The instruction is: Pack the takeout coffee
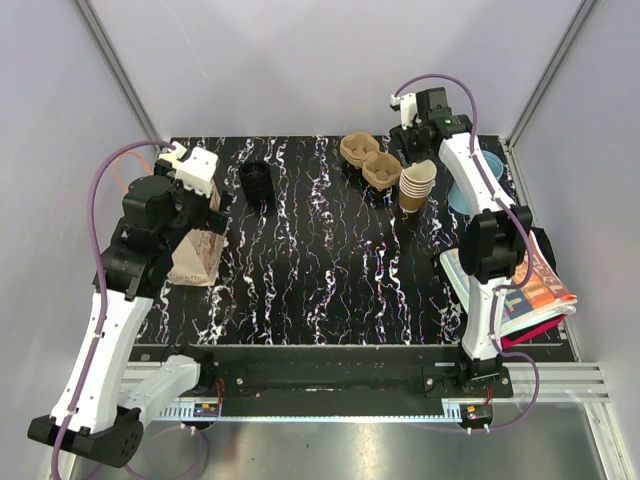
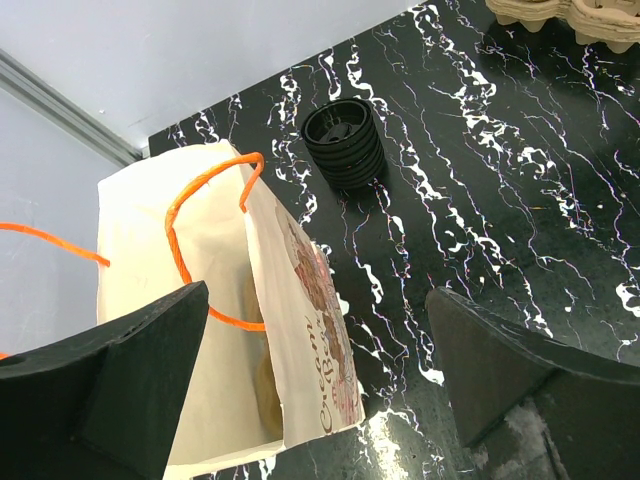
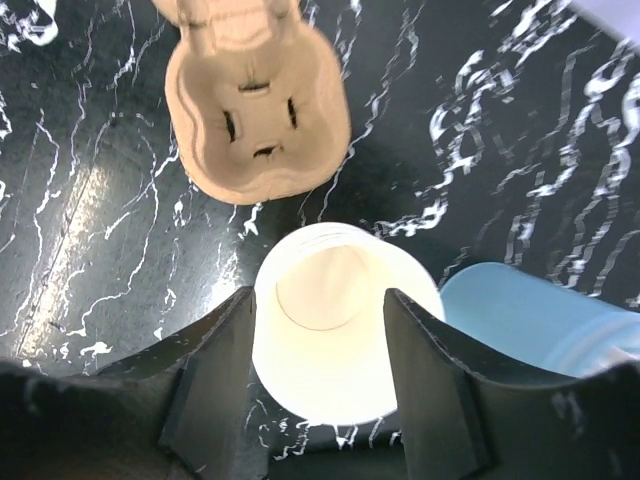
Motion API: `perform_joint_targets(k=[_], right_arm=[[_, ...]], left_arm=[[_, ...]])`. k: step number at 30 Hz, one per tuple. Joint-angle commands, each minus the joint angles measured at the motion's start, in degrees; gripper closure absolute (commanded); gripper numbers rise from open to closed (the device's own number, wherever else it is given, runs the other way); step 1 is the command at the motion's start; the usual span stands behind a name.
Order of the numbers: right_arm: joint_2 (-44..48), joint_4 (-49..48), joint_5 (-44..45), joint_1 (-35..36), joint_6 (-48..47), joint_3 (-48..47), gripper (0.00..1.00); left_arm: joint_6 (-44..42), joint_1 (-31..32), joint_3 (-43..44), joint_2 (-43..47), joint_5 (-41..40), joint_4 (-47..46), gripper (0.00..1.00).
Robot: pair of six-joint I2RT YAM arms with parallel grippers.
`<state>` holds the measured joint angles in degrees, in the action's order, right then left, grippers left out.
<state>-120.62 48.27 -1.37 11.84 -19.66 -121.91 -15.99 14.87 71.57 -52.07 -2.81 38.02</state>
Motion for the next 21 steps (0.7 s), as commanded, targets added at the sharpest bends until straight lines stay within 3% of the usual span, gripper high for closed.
perform_joint_targets(k=[1,15,21], right_arm=[[0.2,0.3,-3.3,-1.1,2.0,-2.3,0.42],[-0.9,2.2,-6.4,-1.0,2.0,-0.7,0.57],[-0.9,2.3,-6.8,-1.1,1.8,0.2,0.58]], left_arm=[[0.9,-0.3,-0.6,1.0,1.6,-0.8,0.01],[1.2,-0.3,-0.6,0.7,2.2,-1.0,0.01],[1.4,-0.3,-0.3,0.3,2.3,-0.9,0.01]])
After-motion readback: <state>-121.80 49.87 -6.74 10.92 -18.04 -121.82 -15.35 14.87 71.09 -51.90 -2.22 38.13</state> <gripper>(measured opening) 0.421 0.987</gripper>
